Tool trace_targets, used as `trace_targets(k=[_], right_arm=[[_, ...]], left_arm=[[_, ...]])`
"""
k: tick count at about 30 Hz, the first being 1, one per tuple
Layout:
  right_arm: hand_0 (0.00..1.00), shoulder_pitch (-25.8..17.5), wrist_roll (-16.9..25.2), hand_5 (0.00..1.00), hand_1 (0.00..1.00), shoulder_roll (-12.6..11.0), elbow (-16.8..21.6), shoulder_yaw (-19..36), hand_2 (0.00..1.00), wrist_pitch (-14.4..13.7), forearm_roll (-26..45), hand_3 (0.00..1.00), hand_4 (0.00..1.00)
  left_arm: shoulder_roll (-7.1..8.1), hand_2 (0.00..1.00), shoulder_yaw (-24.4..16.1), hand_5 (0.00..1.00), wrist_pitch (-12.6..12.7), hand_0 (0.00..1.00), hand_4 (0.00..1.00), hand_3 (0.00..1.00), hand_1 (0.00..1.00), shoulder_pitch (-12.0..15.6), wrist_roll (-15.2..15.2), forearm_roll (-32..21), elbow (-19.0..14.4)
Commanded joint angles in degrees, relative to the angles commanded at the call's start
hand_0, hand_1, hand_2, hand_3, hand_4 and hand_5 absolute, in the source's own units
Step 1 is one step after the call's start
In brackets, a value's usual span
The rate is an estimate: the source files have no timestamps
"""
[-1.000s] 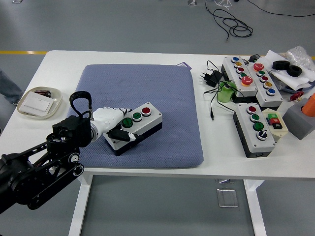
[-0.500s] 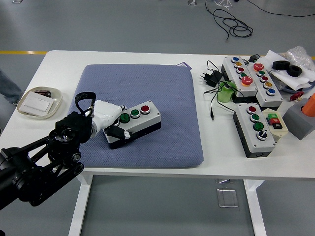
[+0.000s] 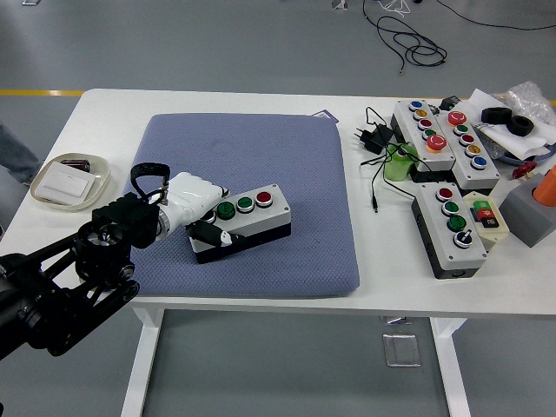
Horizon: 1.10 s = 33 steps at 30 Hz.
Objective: Pick up the button,place it on the desk,press the button,press the button
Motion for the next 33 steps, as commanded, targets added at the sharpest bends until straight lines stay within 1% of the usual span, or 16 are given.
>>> trace_targets(k=[3, 5, 8, 9, 10, 12, 14, 16, 19, 20, 22, 24, 27, 30, 31, 33], right_arm=[[0.642, 0.0, 0.0, 0.225, 0.472, 0.0, 0.0, 0.0, 0.617, 0.0, 0.0, 0.562, 0.301], [0.642, 0.0, 0.0, 0.225, 0.472, 0.0, 0.0, 0.0, 0.617, 0.0, 0.0, 0.562, 0.301], [0.642, 0.0, 0.0, 0.226, 0.472, 0.0, 0.0, 0.0, 0.617, 0.0, 0.0, 0.562, 0.301], [0.642, 0.0, 0.0, 0.226, 0.472, 0.0, 0.0, 0.0, 0.617, 0.0, 0.0, 0.562, 0.301], [0.642, 0.0, -0.1, 0.226, 0.472, 0.0, 0.0, 0.0, 0.617, 0.0, -0.1, 0.562, 0.301], [0.642, 0.1, -0.1, 0.226, 0.472, 0.0, 0.0, -0.1, 0.617, 0.1, -0.1, 0.562, 0.301], [0.643, 0.1, 0.0, 0.225, 0.472, 0.1, 0.0, -0.1, 0.617, 0.1, 0.0, 0.562, 0.301], [0.643, 0.1, 0.0, 0.225, 0.472, 0.0, 0.0, -0.2, 0.617, 0.1, 0.1, 0.562, 0.301], [0.643, 0.1, 0.0, 0.225, 0.472, 0.1, 0.0, -0.2, 0.617, 0.1, 0.2, 0.562, 0.301], [0.642, 0.1, 0.0, 0.225, 0.472, 0.1, 0.0, -0.3, 0.617, 0.1, 0.2, 0.562, 0.301], [0.642, 0.1, 0.0, 0.225, 0.472, 0.1, 0.0, -0.3, 0.617, 0.1, 0.2, 0.562, 0.301], [0.642, 0.2, -0.1, 0.225, 0.472, 0.1, 0.0, -0.3, 0.617, 0.1, 0.1, 0.562, 0.301], [0.643, 0.2, -0.1, 0.224, 0.472, 0.1, 0.0, -0.2, 0.617, 0.2, -0.2, 0.562, 0.301], [0.643, 0.2, -0.1, 0.224, 0.472, 0.2, 0.0, -0.2, 0.617, 0.2, -0.3, 0.562, 0.301], [0.643, 0.2, -0.1, 0.224, 0.472, 0.2, 0.0, -0.2, 0.617, 0.2, -0.3, 0.562, 0.301], [0.645, 0.2, -0.1, 0.225, 0.472, 0.2, 0.0, -0.2, 0.618, 0.2, -0.3, 0.562, 0.301]], left_arm=[[0.18, 0.163, -0.2, 0.002, 1.4, 0.294, 0.394, 0.240, 0.202, -0.3, -1.9, 0.0, 0.6], [0.37, 0.163, -0.4, 0.002, 2.9, 0.294, 0.394, 0.240, 0.202, -0.5, -4.0, 0.0, 1.1], [0.57, 0.161, -0.7, 0.002, 6.1, 0.297, 0.402, 0.237, 0.203, -1.1, -8.1, 0.0, 2.4], [0.58, 0.161, -0.7, 0.002, 6.5, 0.297, 0.402, 0.237, 0.203, -1.1, -8.7, 0.0, 2.5], [0.59, 0.161, -0.6, 0.002, 8.4, 0.297, 0.402, 0.237, 0.203, -1.5, -10.5, 0.0, 3.3], [0.67, 0.161, -0.3, 0.002, 11.0, 0.297, 0.402, 0.237, 0.203, -2.1, -13.2, 0.0, 4.7], [0.76, 0.160, 0.0, 0.002, 13.2, 0.299, 0.396, 0.239, 0.198, -2.7, -15.9, 0.0, 6.1], [0.76, 0.160, 0.1, 0.002, 14.7, 0.299, 0.396, 0.239, 0.198, -3.2, -18.0, 0.0, 7.2], [0.67, 0.160, 0.6, 0.002, 16.2, 0.299, 0.396, 0.239, 0.198, -3.6, -19.4, 0.0, 8.1], [0.57, 0.160, 0.9, 0.002, 17.5, 0.303, 0.385, 0.240, 0.197, -3.9, -20.2, 0.0, 8.7], [0.48, 0.160, 1.3, 0.002, 18.6, 0.303, 0.385, 0.240, 0.197, -4.1, -20.8, 0.0, 9.3], [0.23, 0.160, 2.3, 0.002, 21.4, 0.303, 0.385, 0.240, 0.197, -4.6, -21.9, 0.0, 10.7], [-0.26, 0.161, 3.0, 0.002, 24.3, 0.308, 0.382, 0.240, 0.197, -5.2, -22.5, 0.0, 12.7], [-0.59, 0.161, 3.2, 0.002, 25.9, 0.308, 0.382, 0.240, 0.197, -5.4, -22.8, 0.0, 14.3], [-0.68, 0.161, 3.6, 0.002, 26.9, 0.308, 0.382, 0.240, 0.197, -5.6, -23.2, 0.0, 15.2], [-0.73, 0.164, 4.0, 0.002, 27.7, 0.313, 0.385, 0.245, 0.202, -5.6, -23.4, 0.0, 15.9]])
